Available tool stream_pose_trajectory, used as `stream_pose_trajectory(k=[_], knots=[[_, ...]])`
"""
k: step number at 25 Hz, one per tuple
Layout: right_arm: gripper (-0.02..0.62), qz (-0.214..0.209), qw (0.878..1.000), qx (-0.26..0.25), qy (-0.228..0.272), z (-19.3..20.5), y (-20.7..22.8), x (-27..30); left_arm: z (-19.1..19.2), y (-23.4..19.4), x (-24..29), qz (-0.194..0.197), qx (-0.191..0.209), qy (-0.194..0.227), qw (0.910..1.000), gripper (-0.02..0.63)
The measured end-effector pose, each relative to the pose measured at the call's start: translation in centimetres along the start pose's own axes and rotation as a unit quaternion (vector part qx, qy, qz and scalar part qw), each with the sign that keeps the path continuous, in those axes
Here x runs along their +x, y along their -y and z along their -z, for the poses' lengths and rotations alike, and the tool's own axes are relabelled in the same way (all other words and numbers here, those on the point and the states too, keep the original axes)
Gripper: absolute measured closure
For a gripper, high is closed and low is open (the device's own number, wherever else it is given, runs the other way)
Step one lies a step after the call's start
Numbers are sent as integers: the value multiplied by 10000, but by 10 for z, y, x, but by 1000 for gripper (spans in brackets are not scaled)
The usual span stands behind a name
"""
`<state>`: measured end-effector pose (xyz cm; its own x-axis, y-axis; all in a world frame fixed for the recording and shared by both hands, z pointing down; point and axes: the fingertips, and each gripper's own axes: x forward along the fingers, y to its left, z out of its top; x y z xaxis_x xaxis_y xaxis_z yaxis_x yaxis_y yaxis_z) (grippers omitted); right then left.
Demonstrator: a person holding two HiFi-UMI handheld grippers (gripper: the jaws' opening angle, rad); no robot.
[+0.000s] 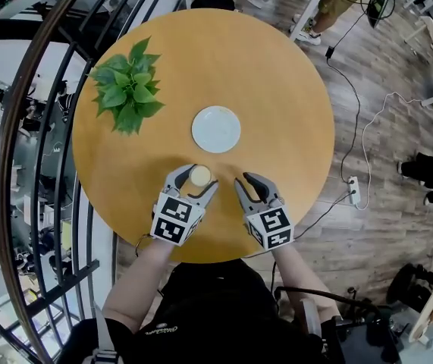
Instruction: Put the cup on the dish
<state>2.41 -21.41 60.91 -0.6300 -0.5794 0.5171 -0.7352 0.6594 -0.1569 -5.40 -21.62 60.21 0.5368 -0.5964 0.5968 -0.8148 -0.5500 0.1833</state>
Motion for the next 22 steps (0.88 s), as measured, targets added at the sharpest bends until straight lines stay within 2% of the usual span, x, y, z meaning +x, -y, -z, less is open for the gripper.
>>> stream_pose_trajectory(k=[5, 14, 22], knots=[[518, 104, 9999, 71, -57, 5, 13, 1, -8, -28, 39, -79, -89, -60, 9999, 341], [518, 233, 9993, 247, -158, 19, 30, -3, -40, -80, 113, -348, 240, -225, 9989, 341], [518, 334, 9985, 381, -194, 30, 39, -6, -51, -98, 142, -476, 322, -367, 9977, 341]])
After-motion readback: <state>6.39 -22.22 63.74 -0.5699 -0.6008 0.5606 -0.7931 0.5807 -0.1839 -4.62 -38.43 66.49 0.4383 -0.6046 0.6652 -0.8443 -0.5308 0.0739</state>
